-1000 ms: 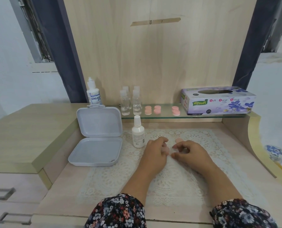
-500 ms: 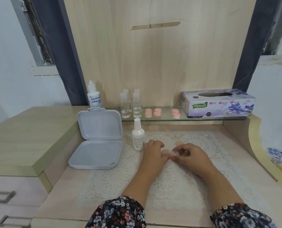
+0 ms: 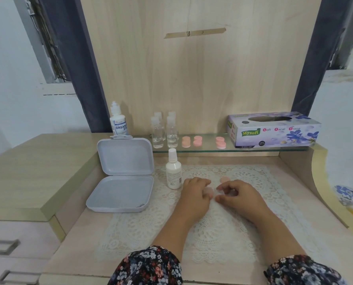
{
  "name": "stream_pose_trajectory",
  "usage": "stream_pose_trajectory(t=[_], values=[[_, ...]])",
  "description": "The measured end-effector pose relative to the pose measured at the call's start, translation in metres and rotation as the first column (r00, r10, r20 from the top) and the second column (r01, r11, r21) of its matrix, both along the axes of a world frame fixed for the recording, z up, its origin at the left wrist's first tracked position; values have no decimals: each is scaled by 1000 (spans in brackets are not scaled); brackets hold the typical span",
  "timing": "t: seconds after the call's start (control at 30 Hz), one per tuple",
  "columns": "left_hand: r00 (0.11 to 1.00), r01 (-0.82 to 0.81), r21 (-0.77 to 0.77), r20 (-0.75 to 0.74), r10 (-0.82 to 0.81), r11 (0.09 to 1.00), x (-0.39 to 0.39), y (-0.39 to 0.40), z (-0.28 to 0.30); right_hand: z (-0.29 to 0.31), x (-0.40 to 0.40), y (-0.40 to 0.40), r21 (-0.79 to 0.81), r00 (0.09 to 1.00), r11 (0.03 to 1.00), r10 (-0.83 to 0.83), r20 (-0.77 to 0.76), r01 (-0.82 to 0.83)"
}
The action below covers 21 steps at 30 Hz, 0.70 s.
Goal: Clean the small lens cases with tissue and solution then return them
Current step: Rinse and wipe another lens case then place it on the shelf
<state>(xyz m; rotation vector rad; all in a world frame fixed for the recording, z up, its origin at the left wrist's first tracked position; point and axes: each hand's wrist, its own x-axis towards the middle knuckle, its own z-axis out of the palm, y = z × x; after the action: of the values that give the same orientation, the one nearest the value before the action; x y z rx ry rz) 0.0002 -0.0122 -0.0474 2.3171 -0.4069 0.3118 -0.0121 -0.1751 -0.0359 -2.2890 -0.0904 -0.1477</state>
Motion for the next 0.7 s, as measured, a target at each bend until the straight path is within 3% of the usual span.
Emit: stream_pose_trajectory(t=[0.2, 0.57, 0.7], values=[[996, -86, -31, -41, 85, 996, 2, -2, -1, -1, 0, 0, 14, 1000, 1000, -4, 5, 4], [999, 4, 106, -55, 2, 994, 2, -1, 1, -1, 1, 0, -13, 1000, 1000, -1, -6, 1], [997, 18, 79, -78, -11, 997, 1, 0, 1, 0, 1, 0, -3, 1000, 1000, -4, -2, 4]])
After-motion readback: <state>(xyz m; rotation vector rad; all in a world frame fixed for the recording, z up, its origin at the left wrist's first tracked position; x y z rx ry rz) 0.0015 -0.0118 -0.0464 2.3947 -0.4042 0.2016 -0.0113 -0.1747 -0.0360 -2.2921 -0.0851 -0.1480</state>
